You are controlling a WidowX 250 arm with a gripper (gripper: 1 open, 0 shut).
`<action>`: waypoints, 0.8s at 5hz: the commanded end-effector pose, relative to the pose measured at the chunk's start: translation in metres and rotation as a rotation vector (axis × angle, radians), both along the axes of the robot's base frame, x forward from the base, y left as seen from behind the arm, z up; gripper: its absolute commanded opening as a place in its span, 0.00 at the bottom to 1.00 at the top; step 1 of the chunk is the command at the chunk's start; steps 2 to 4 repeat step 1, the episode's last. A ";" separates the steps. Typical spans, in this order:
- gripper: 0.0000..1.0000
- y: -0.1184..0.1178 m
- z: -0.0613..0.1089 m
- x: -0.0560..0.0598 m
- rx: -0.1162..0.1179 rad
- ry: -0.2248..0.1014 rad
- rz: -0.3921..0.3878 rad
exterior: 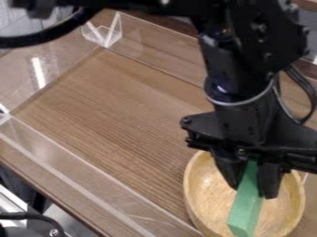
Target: Put the green block in the brown bowl
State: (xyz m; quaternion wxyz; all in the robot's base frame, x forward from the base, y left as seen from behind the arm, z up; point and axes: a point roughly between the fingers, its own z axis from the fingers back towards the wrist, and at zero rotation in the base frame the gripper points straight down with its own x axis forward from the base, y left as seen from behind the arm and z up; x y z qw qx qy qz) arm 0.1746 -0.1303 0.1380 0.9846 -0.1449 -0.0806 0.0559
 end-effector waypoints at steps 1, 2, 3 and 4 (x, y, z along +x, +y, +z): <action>0.00 0.002 0.013 0.003 -0.031 -0.033 0.021; 0.00 0.002 0.013 0.003 -0.031 -0.033 0.021; 0.00 0.002 0.013 0.003 -0.031 -0.033 0.021; 0.00 0.002 0.013 0.003 -0.031 -0.033 0.021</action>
